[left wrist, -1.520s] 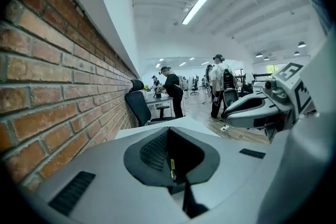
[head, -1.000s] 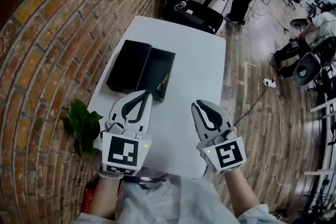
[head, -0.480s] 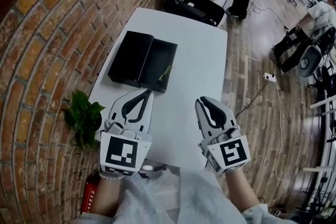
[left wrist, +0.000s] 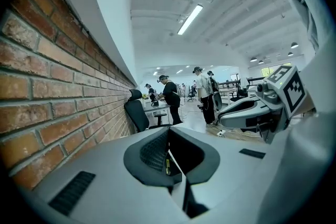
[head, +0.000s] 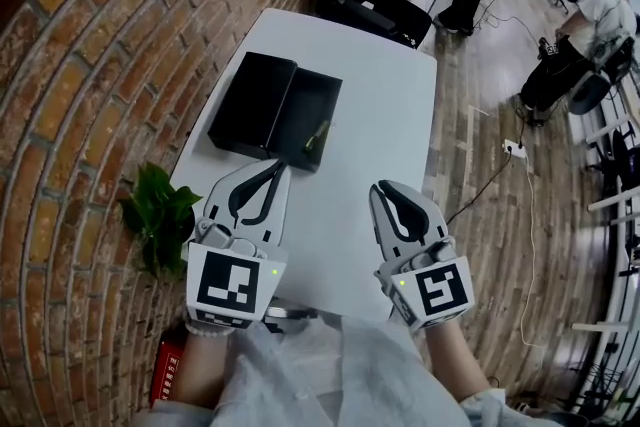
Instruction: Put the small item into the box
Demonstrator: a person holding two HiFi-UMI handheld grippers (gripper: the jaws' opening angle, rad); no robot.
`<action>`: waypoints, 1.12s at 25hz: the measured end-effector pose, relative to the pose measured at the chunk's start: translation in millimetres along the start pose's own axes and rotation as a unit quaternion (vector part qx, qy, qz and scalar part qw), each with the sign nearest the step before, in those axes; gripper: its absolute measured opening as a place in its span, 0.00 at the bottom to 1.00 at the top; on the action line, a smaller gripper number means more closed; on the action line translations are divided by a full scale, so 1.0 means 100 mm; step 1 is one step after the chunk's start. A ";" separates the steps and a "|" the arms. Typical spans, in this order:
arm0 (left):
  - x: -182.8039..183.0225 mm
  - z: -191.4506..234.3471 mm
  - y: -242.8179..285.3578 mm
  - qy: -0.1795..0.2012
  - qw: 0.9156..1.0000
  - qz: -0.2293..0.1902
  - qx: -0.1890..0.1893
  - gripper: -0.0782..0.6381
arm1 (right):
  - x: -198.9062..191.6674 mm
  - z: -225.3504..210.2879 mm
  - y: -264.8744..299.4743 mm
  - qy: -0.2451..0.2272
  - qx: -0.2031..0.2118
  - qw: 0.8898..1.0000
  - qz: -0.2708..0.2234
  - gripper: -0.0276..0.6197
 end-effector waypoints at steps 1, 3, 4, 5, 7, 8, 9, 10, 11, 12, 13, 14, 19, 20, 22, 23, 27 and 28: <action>-0.01 0.00 0.00 0.000 1.000 0.001 0.000 0.13 | 0.00 0.00 0.00 0.000 -0.001 1.000 0.000 0.14; -0.03 0.01 -0.01 -0.001 1.000 0.003 0.000 0.13 | 0.00 0.00 0.01 0.001 -0.003 1.000 0.002 0.14; -0.03 0.01 -0.01 -0.001 1.000 0.003 0.000 0.13 | 0.00 0.00 0.01 0.001 -0.003 1.000 0.003 0.14; -0.03 0.01 -0.01 -0.001 1.000 0.002 -0.001 0.13 | 0.01 0.00 0.01 0.000 -0.003 1.000 0.003 0.14; -0.05 0.00 -0.01 -0.003 1.000 0.008 0.000 0.13 | 0.02 -0.01 0.01 -0.001 -0.003 1.000 0.002 0.14; -0.05 0.00 -0.01 -0.004 1.000 0.009 -0.001 0.13 | 0.02 -0.01 0.01 -0.002 -0.003 1.000 0.001 0.14; -0.04 0.00 -0.01 -0.004 1.000 0.008 -0.001 0.13 | 0.02 -0.01 0.01 -0.002 -0.003 1.000 0.003 0.14; -0.03 0.01 0.00 -0.003 1.000 0.006 -0.002 0.13 | 0.02 -0.01 0.01 -0.003 -0.003 1.000 0.005 0.14; -0.03 0.01 0.00 -0.004 1.000 0.006 -0.003 0.13 | 0.02 -0.01 0.01 -0.003 -0.003 1.000 0.006 0.14; -0.04 0.00 0.00 -0.005 1.000 0.008 -0.003 0.13 | 0.02 -0.01 0.01 -0.003 -0.003 1.000 0.006 0.14; -0.05 0.00 0.00 -0.006 1.000 0.010 -0.003 0.13 | 0.02 -0.01 0.01 -0.002 -0.004 1.000 0.004 0.14; -0.05 0.00 0.01 -0.006 1.000 0.011 -0.003 0.13 | 0.03 -0.01 0.02 -0.001 -0.004 1.000 -0.002 0.14; -0.06 -0.03 0.02 -0.007 1.000 0.012 -0.005 0.13 | 0.02 -0.01 0.00 -0.006 -0.003 1.000 0.005 0.14; -0.06 -0.04 0.02 -0.007 1.000 0.013 -0.005 0.13 | 0.02 -0.01 -0.01 -0.006 -0.003 1.000 0.004 0.14; -0.04 -0.05 0.01 -0.006 1.000 0.010 -0.006 0.13 | 0.03 -0.01 -0.02 -0.006 -0.003 1.000 0.002 0.14; -0.04 -0.05 0.01 -0.007 1.000 0.009 -0.006 0.13 | 0.03 -0.01 -0.03 -0.005 -0.003 1.000 0.002 0.14; -0.07 -0.05 0.00 -0.009 1.000 0.012 -0.005 0.13 | 0.05 -0.01 -0.02 -0.004 -0.008 1.000 0.007 0.14; -0.06 -0.05 0.00 -0.010 1.000 0.012 -0.005 0.13 | 0.07 -0.01 -0.02 -0.004 -0.010 1.000 0.008 0.14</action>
Point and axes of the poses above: the fingertips, and each gripper's own axes: y forward along the fingers, z to its left, x out of its top, the point moved 5 cm from there along -y, backward along the fingers, and after that the axes turned 13 degrees about -x, right-handed, at the moved point
